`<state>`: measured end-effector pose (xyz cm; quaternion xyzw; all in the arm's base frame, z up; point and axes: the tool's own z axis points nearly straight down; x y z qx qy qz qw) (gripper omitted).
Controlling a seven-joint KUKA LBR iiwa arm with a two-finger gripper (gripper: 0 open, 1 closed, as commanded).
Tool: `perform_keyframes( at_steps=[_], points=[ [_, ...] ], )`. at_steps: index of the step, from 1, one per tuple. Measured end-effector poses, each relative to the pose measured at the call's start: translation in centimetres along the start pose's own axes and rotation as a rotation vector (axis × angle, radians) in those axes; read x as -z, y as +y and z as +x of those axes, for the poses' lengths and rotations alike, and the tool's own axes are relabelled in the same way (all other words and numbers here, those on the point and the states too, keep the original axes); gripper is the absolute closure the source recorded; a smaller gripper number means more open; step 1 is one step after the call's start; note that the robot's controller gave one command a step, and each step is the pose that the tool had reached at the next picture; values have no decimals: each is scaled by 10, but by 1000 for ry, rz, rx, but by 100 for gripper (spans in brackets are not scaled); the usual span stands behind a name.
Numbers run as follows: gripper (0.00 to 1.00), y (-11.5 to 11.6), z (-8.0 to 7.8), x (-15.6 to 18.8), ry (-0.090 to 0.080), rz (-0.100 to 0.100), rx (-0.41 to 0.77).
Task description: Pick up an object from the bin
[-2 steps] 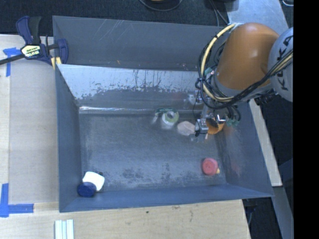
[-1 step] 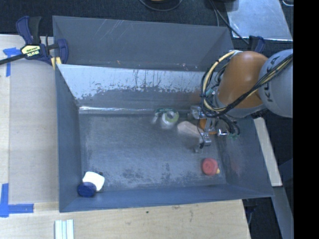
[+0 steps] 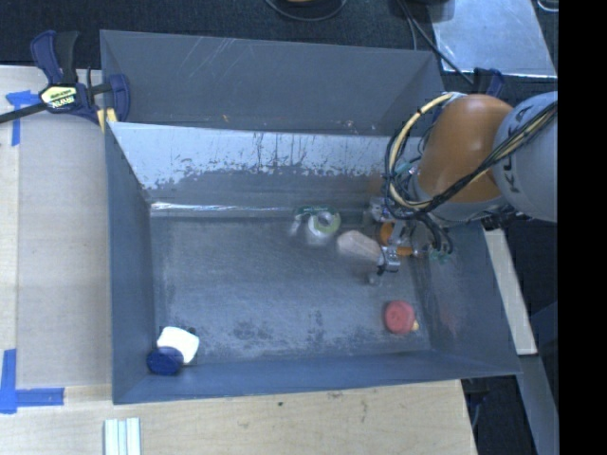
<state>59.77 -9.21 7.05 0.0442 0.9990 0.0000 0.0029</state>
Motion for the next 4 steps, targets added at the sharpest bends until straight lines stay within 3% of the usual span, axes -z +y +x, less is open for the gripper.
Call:
perform_keyframes(
  at_steps=[1, 2, 3, 4],
  points=[
    [0, 22, 21, 0, 8, 1, 100],
    [0, 31, 24, 0, 1, 0, 9],
    [100, 22, 19, 2, -2, 0, 100],
    [100, 22, 19, 2, -2, 0, 100]
  ],
)
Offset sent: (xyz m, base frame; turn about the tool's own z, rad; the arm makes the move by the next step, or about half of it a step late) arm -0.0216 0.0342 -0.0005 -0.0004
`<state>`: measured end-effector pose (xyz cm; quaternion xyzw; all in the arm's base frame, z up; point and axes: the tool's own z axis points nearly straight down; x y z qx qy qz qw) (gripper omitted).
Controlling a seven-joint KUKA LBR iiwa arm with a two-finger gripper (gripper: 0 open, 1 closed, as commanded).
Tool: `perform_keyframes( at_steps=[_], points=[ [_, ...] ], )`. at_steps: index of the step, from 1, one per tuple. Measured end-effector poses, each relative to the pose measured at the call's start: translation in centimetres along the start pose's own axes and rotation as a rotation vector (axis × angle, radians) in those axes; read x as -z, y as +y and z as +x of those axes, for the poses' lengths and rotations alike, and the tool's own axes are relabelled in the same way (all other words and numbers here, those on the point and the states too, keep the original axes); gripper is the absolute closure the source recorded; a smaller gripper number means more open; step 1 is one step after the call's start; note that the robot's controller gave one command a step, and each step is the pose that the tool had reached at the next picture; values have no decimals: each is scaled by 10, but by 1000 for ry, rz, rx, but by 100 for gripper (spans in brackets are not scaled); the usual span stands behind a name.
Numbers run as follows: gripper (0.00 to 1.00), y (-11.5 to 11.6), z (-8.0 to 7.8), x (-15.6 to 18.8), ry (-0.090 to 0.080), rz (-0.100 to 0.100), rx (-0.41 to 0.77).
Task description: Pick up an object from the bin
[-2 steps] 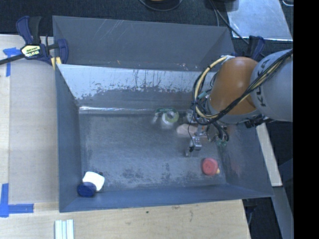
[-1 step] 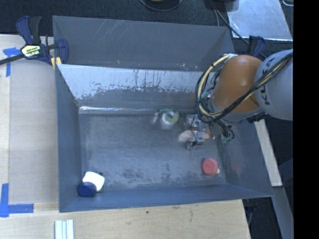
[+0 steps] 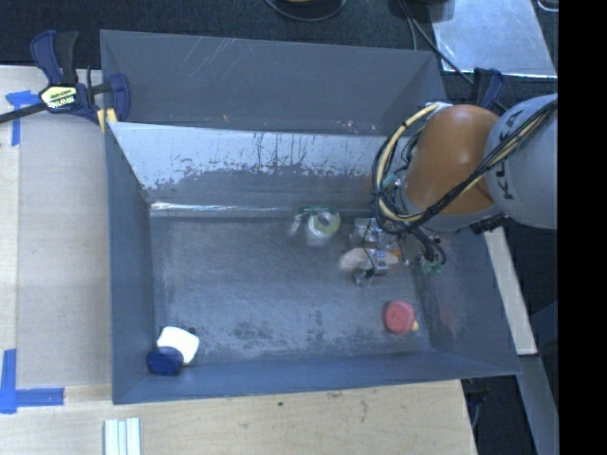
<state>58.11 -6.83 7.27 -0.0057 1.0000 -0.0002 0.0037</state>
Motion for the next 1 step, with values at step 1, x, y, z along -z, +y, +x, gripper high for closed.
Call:
perform_keyframes(
  at_steps=[1],
  points=[
    [100, 0, 0, 1, 0, 0, 0]
  ],
)
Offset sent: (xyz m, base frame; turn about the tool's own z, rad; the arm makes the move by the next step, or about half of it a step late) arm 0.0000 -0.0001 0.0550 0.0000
